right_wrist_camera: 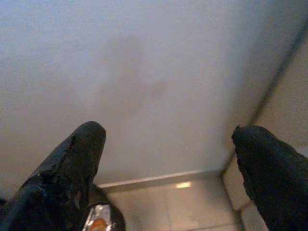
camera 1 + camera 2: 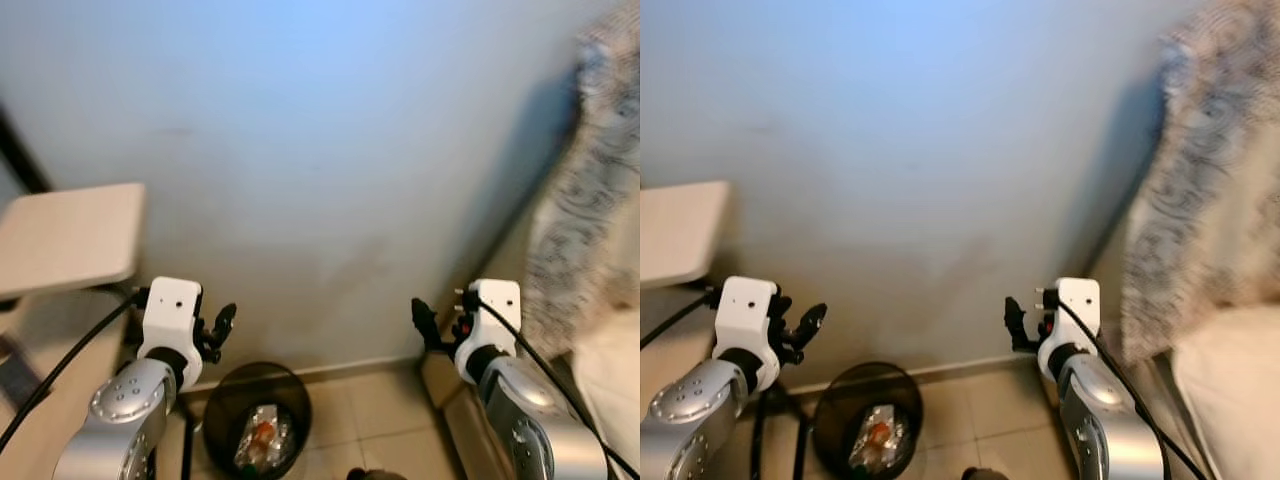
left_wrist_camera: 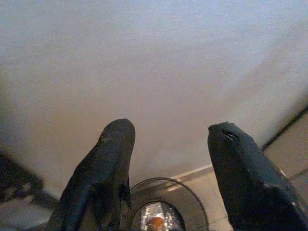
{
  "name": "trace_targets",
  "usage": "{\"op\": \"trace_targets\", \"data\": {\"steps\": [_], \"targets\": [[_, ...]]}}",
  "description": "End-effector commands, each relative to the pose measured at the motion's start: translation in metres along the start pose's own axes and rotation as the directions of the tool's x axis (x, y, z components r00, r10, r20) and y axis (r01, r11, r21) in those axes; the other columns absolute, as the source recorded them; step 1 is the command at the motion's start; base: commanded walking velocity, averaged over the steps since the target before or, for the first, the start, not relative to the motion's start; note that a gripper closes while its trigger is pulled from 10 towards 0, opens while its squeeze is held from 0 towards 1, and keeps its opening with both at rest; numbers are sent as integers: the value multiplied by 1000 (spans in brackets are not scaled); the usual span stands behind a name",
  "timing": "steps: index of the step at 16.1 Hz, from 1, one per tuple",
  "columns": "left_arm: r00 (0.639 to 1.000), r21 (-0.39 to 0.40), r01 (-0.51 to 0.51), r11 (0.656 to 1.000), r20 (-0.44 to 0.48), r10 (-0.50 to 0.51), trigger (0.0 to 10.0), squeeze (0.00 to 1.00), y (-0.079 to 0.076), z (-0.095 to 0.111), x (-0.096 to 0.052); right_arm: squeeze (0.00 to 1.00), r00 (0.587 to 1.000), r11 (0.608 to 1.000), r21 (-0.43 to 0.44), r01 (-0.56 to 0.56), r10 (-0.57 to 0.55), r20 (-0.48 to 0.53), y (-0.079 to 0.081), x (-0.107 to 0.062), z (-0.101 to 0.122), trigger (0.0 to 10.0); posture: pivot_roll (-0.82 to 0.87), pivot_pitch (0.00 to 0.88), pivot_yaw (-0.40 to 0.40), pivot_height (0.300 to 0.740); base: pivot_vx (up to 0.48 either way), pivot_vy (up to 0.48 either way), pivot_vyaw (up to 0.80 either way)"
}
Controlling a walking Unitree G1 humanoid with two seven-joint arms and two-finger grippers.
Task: Clean up the room
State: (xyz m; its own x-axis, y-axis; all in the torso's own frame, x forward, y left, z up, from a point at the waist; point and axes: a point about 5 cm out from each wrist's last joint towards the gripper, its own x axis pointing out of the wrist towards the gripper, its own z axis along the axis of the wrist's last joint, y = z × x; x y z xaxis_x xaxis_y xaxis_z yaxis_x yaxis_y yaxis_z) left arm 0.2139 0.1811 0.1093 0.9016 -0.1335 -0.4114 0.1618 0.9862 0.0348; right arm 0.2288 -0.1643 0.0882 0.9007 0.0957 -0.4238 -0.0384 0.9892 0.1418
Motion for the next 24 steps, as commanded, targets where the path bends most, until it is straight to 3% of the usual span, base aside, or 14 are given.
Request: {"op": "trace_targets", "data": {"steps": [1, 4, 7, 10, 11, 12, 13, 15, 17, 20, 22, 24], "targets": [[1000, 7, 14, 1000, -3, -14, 10000, 0, -2, 1, 0, 0, 1000, 1000, 8, 9, -9, -15, -4, 0, -3, 10000, -6, 0, -8, 740, 0, 0, -800], [999, 163, -33, 986, -2, 34, 10000, 0, 3, 1, 5, 0, 1000, 999, -37, -8, 8, -10, -1, 3, -3, 10000, -7, 0, -2, 740, 0, 0, -788], [998, 128, -51, 990, 29, 48, 10000, 0, 4, 4, 4, 0, 1000, 1000, 2, -15, 15, -28, 2, 3, -7, 10000, -6, 0, 0, 740, 0, 0, -781], [988, 100, -150, 984, 46, 146, 10000, 0, 12, 4, 4, 0, 1000, 998, -65, 8, -7, 13, -3, 3, -1, 10000, 7, 0, -8, 740, 0, 0, -775], [983, 115, -176, 978, 62, 170, 10000, 243, 14, 5, 4, 0, 999, 998, -41, 40, -41, -32, -5, 3, -4, 10000, 10, 0, -9, 740, 0, 0, -775], [986, 124, -168, 978, 18, 167, 10000, 212, 15, 1, 2, 0, 997, 998, 3, 55, -55, -46, -8, 2, -4, 10000, 5, 0, -7, 740, 0, 0, -513], [992, 72, -123, 990, 12, 123, 10000, 0, 13, 2, 1, 0, 999, 999, 10, 48, -47, -19, -7, 1, -2, 10000, 1, 0, -5, 740, 0, 0, -513], [996, -92, -68, 993, 56, 73, 10000, 0, 8, 7, -2, 0, 999, 999, 25, 43, -43, 4, -7, 0, 1, 10000, -2, 0, -4, 740, 0, 0, -534], [995, -151, -27, 988, 87, 41, 10000, 0, 4, 13, -3, 0, 999, 999, 22, 43, -43, 10, -7, 0, 2, 10000, -3, 0, -1, 740, 0, 0, -538], [995, -103, -26, 994, 93, 36, 10000, 0, 5, 17, -5, 0, 999, 999, 17, 47, -47, 21, -6, 0, 4, 10000, -3, 0, -3, 740, 0, 0, -538], [996, -189, -2, 982, 91, 19, 10000, 0, 5, 15, -5, 0, 998, 999, 6, 54, -54, 32, -6, 1, 5, 10000, -10, 0, 2, 740, 0, 0, -544], [997, -113, -23, 993, 70, 31, 10000, 0, 6, 16, -5, 0, 998, 998, 0, 62, -62, 28, -8, 1, 5, 10000, -8, 0, 2, 740, 0, 0, -559]]}}
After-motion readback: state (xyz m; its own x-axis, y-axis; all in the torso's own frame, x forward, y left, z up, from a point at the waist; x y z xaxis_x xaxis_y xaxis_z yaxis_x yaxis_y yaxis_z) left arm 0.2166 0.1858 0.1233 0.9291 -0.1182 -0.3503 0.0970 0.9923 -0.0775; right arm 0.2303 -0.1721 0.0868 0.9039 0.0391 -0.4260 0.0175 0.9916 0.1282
